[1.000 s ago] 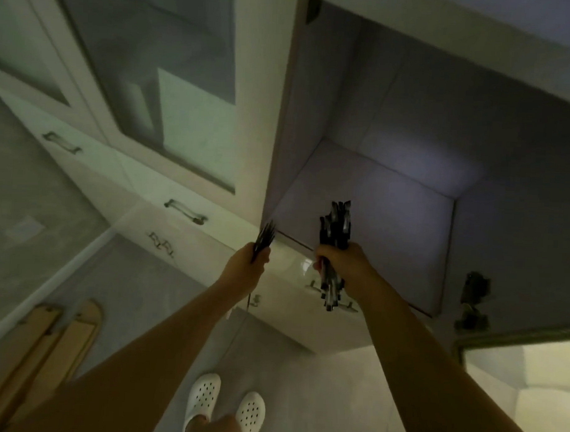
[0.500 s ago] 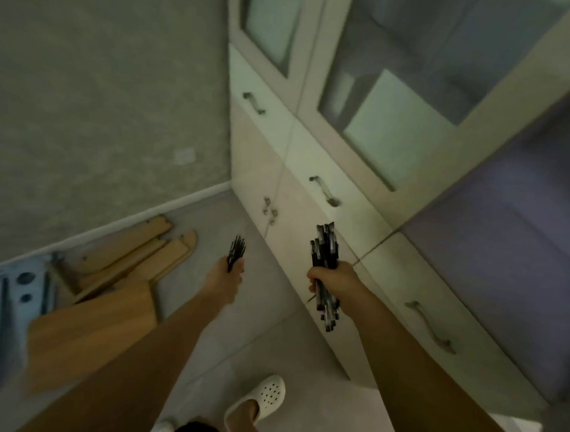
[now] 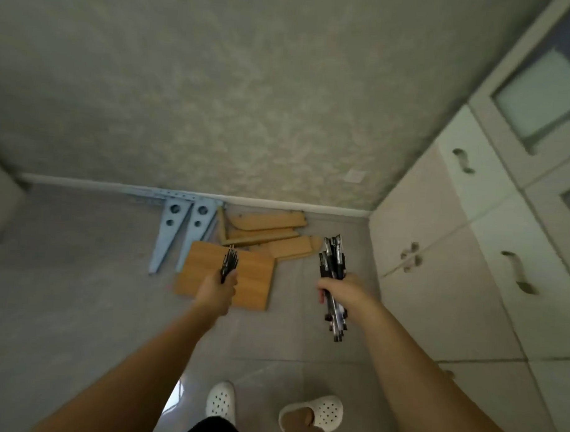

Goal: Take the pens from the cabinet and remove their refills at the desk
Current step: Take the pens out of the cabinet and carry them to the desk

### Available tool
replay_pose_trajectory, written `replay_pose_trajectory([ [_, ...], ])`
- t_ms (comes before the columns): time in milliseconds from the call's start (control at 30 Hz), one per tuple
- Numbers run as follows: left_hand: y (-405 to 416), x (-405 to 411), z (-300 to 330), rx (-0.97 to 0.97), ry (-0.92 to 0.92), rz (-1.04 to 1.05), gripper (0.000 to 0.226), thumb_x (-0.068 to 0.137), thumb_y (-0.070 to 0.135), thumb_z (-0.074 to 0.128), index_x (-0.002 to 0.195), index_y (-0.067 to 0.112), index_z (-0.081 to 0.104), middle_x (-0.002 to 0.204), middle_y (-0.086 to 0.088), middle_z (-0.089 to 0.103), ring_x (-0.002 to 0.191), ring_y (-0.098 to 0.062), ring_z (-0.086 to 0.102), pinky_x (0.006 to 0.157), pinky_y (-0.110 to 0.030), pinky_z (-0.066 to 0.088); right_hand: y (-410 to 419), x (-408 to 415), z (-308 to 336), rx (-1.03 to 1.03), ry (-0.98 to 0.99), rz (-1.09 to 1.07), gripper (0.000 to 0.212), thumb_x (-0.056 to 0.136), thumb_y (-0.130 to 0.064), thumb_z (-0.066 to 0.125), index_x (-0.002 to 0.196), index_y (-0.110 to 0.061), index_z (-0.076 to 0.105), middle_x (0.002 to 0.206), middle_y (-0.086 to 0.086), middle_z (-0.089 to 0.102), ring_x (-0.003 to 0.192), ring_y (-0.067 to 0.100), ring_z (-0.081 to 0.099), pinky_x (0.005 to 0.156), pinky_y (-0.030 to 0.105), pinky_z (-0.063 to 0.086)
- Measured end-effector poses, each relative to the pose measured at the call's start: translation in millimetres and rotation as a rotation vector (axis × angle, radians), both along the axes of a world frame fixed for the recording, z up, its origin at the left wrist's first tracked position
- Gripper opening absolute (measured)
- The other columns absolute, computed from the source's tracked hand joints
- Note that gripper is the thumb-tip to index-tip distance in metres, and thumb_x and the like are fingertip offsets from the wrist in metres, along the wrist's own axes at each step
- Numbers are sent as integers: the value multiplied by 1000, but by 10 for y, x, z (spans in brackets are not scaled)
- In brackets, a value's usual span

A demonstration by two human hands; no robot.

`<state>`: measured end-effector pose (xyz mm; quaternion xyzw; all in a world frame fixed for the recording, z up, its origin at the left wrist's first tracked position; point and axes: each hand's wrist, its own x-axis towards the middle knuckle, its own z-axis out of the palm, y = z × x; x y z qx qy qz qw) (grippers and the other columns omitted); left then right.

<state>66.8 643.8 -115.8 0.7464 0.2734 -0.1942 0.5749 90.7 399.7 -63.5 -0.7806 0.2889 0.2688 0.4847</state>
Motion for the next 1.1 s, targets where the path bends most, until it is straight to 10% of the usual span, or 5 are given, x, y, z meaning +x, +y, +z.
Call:
replay_pose_trajectory([
  [400, 2392, -1198, 63, -78, 12, 734, 21, 102, 25, 41, 88, 10, 46, 62, -3, 36, 44, -14, 27, 34, -16, 22, 2848, 281, -165, 55, 63, 611, 9, 77, -8, 69, 68, -7, 65, 58, 8, 69, 57, 22, 65, 60, 34, 56],
  [833, 3560, -1764, 231, -115, -15, 1275, 24, 104, 28, 37, 96, 7, 46, 67, -5, 37, 50, -12, 27, 44, -23, 24, 5202, 477, -112, 100, 98, 1152, 40, 83, -3, 64, 120, 7, 52, 66, 14, 65, 55, 20, 63, 54, 30, 51],
  [1100, 3944, -2123, 211, -86, -9, 1591, 26, 104, 26, 38, 86, 10, 47, 64, -5, 36, 49, -14, 26, 47, -24, 22, 6298, 403, -35, 63, 109, 1425, 28, 85, 1, 62, 111, 4, 53, 70, 14, 59, 50, 18, 58, 48, 26, 48],
])
